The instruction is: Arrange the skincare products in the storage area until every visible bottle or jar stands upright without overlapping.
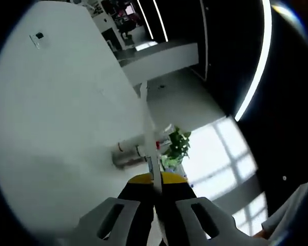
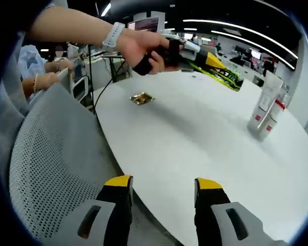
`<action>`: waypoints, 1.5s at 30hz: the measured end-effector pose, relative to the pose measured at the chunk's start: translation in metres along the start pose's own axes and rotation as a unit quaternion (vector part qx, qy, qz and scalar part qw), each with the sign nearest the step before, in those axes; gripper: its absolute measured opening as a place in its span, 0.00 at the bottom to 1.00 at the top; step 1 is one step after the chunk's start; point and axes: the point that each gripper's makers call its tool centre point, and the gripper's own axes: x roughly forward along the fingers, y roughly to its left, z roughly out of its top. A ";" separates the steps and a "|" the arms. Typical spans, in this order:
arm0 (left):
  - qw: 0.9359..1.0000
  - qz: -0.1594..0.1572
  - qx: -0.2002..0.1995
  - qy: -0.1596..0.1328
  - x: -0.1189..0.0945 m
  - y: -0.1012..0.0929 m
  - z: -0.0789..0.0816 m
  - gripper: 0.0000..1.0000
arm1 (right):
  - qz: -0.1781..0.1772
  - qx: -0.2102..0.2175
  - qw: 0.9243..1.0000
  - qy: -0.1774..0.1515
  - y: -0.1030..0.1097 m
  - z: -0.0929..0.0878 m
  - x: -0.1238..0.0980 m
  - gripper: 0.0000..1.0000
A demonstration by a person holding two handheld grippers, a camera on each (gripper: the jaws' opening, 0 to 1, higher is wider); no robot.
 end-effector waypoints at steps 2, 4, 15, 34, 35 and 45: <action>1.000 0.009 -0.005 0.000 0.007 0.005 0.001 0.00 | 0.000 -0.001 1.000 0.003 0.000 -0.001 0.001 0.46; 1.000 0.019 -0.012 0.003 0.015 0.013 0.002 0.00 | 0.000 0.001 1.000 0.008 0.000 -0.003 0.002 0.45; 0.996 0.067 -0.014 0.049 0.060 0.046 -0.012 0.00 | -0.011 0.000 1.000 0.012 -0.006 -0.004 0.001 0.37; 0.985 0.150 0.013 0.086 0.079 0.086 -0.021 0.00 | -0.015 -0.008 1.000 0.024 -0.008 -0.009 0.002 0.38; 0.985 0.151 0.011 0.082 0.080 0.085 -0.019 0.00 | -0.014 -0.007 1.000 0.025 -0.008 -0.009 0.002 0.38; 0.973 0.206 0.070 0.076 0.076 0.091 -0.008 0.29 | -0.008 -0.013 0.999 0.035 -0.005 -0.013 0.003 0.37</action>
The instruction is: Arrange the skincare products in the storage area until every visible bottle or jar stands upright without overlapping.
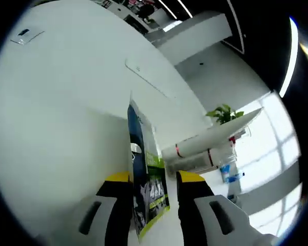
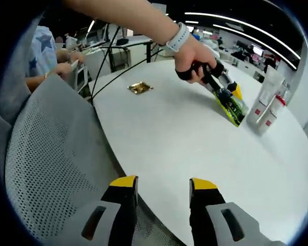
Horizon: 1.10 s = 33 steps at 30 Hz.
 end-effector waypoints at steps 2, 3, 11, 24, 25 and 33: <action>1.000 0.007 0.012 0.005 -0.002 0.002 -0.001 0.27 | 0.000 -0.001 1.000 0.000 0.000 0.000 0.000 0.37; 1.000 0.013 0.019 0.007 -0.003 0.004 -0.002 0.27 | 0.001 -0.002 1.000 0.001 0.000 0.000 0.000 0.37; 0.986 0.069 0.153 0.014 -0.010 0.012 0.003 0.38 | 0.004 -0.008 1.000 0.003 0.001 -0.001 0.000 0.36; 0.970 0.115 0.211 0.014 -0.012 0.022 0.003 0.47 | 0.010 -0.015 1.000 0.012 0.003 -0.004 0.001 0.34; 0.971 0.112 0.209 0.013 -0.011 0.019 0.002 0.48 | 0.010 -0.016 1.000 0.013 0.003 -0.005 0.001 0.34; 0.971 0.111 0.211 0.018 -0.009 0.013 -0.006 0.46 | 0.008 -0.019 1.000 0.019 0.002 -0.007 0.001 0.33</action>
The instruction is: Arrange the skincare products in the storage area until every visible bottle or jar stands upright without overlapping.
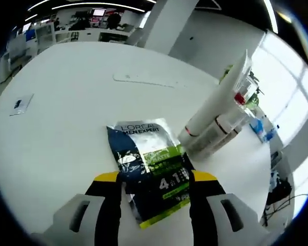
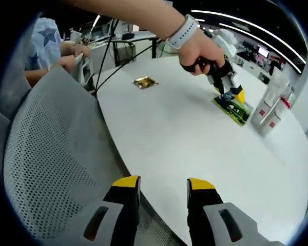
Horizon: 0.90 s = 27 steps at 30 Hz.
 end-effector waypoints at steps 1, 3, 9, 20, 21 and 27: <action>1.000 -0.001 0.000 0.000 0.000 0.000 0.000 0.46 | 0.000 0.000 1.000 0.001 0.000 0.000 0.000 0.33; 1.000 -0.006 -0.002 0.000 0.001 -0.002 0.000 0.46 | -0.001 0.000 1.000 0.001 0.000 0.000 0.000 0.33; 1.000 -0.008 0.000 -0.001 0.002 -0.003 0.001 0.46 | -0.004 0.001 1.000 0.006 -0.001 -0.002 0.000 0.32; 0.999 0.003 0.026 -0.018 -0.028 -0.002 0.005 0.48 | -0.003 -0.006 1.000 0.006 0.000 -0.002 0.000 0.33; 0.999 0.004 0.028 -0.024 -0.033 -0.002 0.005 0.48 | -0.004 -0.006 1.000 0.005 0.000 -0.001 0.000 0.33; 0.997 0.029 0.052 -0.039 -0.066 0.004 -0.002 0.50 | -0.007 -0.014 1.000 -0.003 0.000 0.002 -0.001 0.33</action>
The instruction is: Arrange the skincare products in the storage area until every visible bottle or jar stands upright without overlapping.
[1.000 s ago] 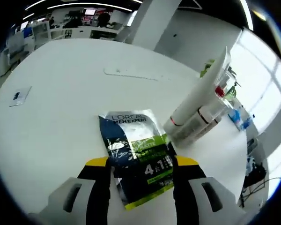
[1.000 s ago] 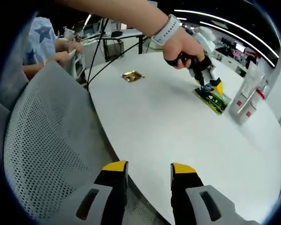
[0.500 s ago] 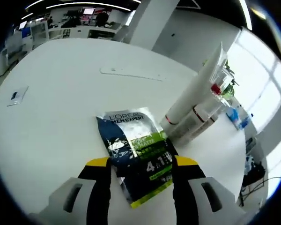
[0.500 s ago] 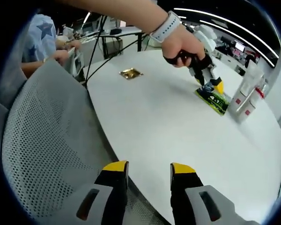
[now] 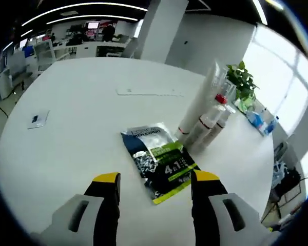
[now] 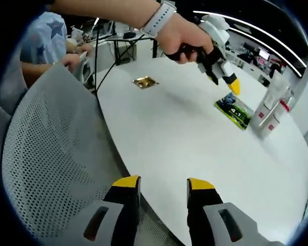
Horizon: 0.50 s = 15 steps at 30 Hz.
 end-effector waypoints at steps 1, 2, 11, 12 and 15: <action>1.000 0.002 0.001 0.000 -0.004 0.003 -0.002 0.49 | -0.003 -0.001 1.000 -0.001 -0.001 0.000 0.000 0.33; 1.000 0.011 0.004 -0.004 -0.013 0.009 -0.005 0.49 | -0.006 -0.003 1.000 -0.002 -0.002 0.001 -0.001 0.33; 0.995 0.096 -0.015 -0.002 -0.077 0.069 -0.053 0.50 | -0.021 -0.014 0.999 -0.024 -0.005 0.009 -0.006 0.33; 0.994 0.104 -0.022 0.000 -0.084 0.074 -0.060 0.50 | -0.025 -0.017 0.999 -0.028 -0.006 0.010 -0.007 0.33; 0.989 0.140 -0.038 -0.002 -0.108 0.094 -0.078 0.51 | -0.031 -0.018 0.999 -0.032 -0.008 0.012 -0.008 0.33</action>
